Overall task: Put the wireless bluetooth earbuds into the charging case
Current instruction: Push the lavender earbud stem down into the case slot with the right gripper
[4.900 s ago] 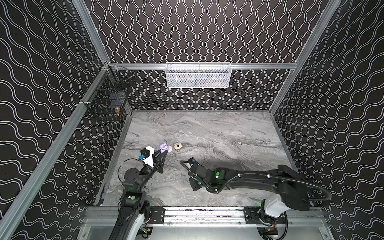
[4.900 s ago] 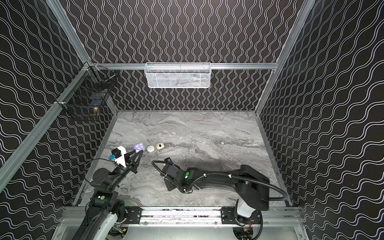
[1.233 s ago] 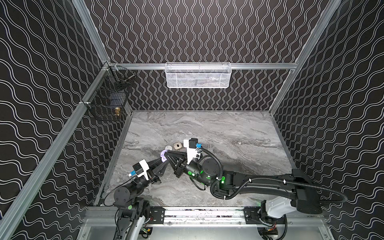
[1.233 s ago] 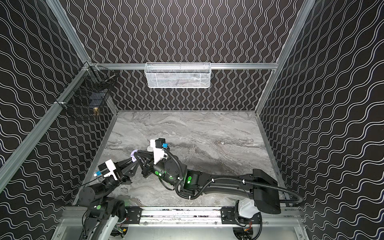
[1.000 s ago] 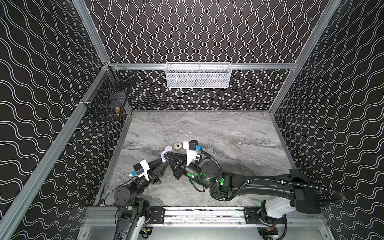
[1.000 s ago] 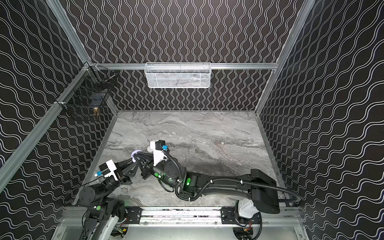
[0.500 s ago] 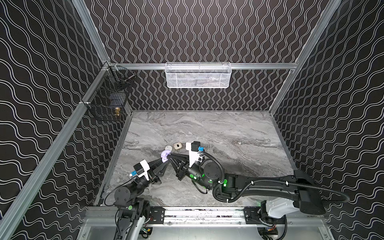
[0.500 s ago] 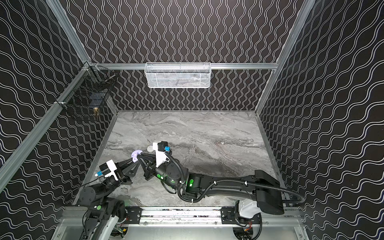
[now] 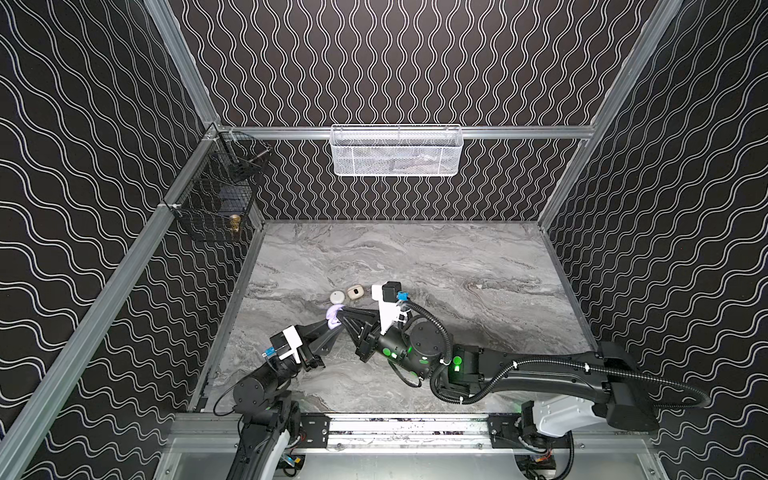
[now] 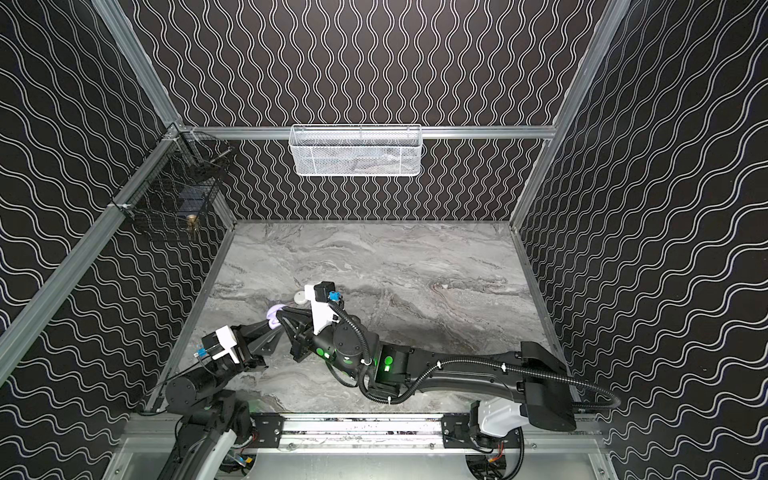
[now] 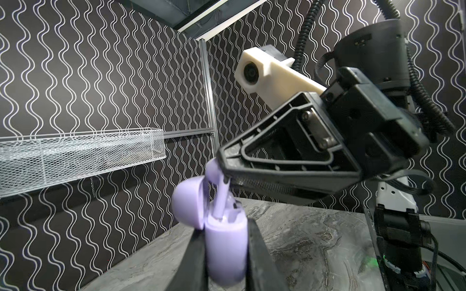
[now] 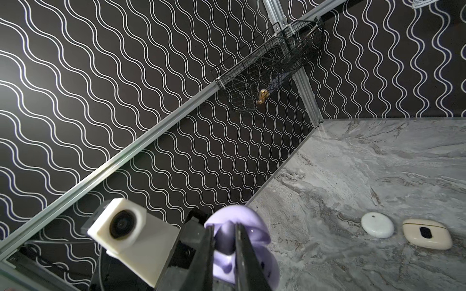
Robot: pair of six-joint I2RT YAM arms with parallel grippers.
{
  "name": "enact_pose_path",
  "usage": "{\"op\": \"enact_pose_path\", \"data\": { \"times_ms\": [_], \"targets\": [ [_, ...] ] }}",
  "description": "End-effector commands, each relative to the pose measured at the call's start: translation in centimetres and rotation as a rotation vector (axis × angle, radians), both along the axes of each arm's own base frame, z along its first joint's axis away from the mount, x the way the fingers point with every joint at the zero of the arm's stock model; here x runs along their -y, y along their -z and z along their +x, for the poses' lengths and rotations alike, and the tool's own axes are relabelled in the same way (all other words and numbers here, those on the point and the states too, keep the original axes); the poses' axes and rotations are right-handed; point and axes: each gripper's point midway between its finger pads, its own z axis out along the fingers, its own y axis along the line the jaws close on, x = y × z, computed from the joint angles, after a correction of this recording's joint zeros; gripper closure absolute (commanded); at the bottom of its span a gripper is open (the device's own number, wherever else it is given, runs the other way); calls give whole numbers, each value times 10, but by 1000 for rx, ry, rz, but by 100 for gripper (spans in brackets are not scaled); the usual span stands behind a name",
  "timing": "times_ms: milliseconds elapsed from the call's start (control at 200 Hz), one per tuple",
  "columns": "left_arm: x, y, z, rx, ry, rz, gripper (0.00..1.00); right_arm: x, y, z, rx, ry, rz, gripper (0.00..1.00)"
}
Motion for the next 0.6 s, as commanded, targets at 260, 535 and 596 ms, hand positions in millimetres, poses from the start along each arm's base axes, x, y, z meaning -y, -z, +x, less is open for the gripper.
{"op": "enact_pose_path", "data": {
  "times_ms": [260, 535, 596],
  "targets": [
    [1, -14, -17, 165, 12, 9, 100, 10, -3, -2, -13, 0, -37, 99],
    [1, -10, -8, 142, -12, 20, 100, 7, -11, -10, 4, -45, -37, 99],
    [1, -11, -6, 136, -14, 20, 100, 7, -13, -13, 12, -52, -39, 99]
  ]
}}
